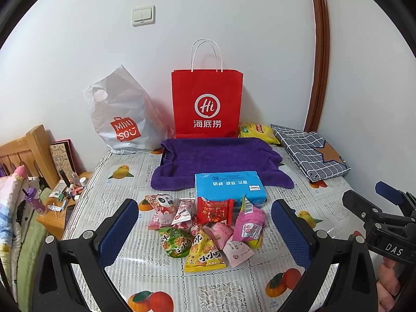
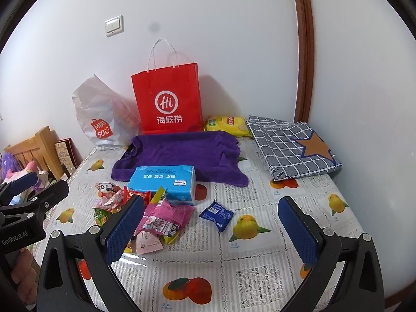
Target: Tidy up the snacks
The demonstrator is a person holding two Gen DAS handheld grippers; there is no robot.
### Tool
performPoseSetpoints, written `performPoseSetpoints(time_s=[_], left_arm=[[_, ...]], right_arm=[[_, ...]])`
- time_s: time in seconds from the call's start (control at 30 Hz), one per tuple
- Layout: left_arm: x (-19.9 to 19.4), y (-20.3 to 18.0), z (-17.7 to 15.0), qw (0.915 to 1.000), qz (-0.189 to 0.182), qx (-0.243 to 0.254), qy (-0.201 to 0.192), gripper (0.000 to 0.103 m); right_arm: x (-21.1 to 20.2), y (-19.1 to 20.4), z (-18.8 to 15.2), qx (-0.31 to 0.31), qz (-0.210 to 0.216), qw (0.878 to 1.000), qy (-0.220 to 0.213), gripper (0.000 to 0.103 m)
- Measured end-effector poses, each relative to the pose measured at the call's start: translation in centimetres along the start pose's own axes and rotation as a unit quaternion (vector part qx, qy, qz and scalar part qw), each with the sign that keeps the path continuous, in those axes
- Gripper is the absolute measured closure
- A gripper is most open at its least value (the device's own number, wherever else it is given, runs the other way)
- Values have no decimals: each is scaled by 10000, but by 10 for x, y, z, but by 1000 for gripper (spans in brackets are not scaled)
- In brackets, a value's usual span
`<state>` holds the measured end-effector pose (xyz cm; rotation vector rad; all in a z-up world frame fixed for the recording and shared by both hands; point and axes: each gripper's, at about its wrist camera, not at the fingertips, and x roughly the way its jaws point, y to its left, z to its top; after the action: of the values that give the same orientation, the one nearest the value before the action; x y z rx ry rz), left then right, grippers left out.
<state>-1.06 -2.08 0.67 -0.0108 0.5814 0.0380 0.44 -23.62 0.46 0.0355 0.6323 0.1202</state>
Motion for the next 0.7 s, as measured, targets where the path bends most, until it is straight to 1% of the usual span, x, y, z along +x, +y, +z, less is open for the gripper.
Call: performPoseSetpoints(time_s=[0.37,0.7], left_arm=[[0,2,0,10000,24,-6,-6,0],[5,7,2,9999,44,-25,88,0]], right_arm=[[0,5,2,-86,-9,10000,-23,1],[8,9,3,-191,-36,9998,27,1]])
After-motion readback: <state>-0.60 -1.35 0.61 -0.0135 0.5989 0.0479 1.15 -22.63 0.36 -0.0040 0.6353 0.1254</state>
